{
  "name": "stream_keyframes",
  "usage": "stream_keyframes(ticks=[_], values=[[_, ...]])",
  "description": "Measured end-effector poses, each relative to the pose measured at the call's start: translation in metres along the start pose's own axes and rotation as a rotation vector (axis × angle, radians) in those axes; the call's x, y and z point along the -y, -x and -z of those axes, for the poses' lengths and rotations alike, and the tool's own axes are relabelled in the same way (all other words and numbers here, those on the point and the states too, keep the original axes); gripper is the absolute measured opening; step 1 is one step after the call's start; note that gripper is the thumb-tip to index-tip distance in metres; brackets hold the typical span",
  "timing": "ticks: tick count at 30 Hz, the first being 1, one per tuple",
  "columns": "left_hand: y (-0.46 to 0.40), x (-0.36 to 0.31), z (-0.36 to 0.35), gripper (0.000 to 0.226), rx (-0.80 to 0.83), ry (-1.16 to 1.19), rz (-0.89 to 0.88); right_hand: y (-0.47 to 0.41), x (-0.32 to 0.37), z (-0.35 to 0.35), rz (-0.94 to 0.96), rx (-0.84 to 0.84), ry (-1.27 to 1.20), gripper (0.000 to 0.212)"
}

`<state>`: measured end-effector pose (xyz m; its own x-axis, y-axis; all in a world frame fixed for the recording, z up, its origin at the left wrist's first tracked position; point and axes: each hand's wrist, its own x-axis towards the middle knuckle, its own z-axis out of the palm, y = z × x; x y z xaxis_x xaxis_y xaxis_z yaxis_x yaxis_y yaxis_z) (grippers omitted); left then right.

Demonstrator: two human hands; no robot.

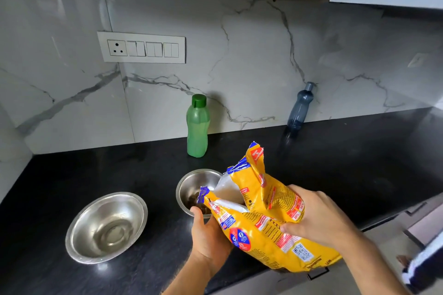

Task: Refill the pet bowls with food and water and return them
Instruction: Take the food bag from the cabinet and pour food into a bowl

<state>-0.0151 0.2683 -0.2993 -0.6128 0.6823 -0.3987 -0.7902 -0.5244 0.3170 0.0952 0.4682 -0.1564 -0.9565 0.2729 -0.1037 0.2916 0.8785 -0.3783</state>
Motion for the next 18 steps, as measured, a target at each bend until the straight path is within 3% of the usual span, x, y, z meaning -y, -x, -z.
stream_keyframes(ticks=[10, 18], values=[[-0.014, 0.014, -0.014, 0.087, -0.086, 0.095, -0.018, -0.012, 0.024, 0.014, 0.023, 0.029, 0.165, 0.054], [-0.021, 0.021, -0.022, 0.077, -0.124, 0.059, -0.050, -0.031, 0.038, 0.031, -0.030, 0.084, 0.178, 0.043]])
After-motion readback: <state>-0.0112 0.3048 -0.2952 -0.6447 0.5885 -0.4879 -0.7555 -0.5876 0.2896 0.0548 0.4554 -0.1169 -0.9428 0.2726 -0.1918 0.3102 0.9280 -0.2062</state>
